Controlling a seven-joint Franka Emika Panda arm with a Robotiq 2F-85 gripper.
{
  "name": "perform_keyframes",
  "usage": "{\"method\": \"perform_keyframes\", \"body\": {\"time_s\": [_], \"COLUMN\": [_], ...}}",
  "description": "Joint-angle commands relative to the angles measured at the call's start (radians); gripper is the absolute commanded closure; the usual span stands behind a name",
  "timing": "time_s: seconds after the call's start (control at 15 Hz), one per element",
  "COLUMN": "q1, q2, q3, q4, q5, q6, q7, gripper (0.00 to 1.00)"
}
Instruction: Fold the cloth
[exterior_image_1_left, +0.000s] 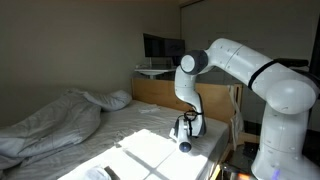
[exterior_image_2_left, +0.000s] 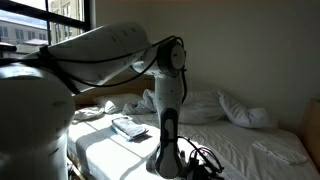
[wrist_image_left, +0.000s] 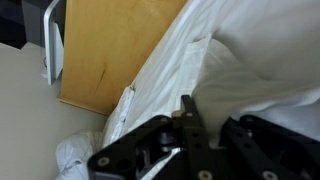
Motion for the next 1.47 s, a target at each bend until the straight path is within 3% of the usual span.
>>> {"method": "perform_keyframes", "body": {"time_s": [0.0, 0.8, 1.07, 1.4], "q1": [0.035, 0.08, 0.131, 0.248], "q2": [-0.066, -0.141, -0.175, -0.167], "q3": [0.011, 0.01, 0.024, 0.083], "q4": [-0.066, -0.085, -0.101, -0.108], "q5": [0.012, -0.026, -0.014, 0.0], "q6": [-0.072, -0.103, -0.189, -0.416], "q7": [-0.052, -0.282, -0.381, -0.457], "gripper": [0.88, 0.87, 0.87, 0.88]}}
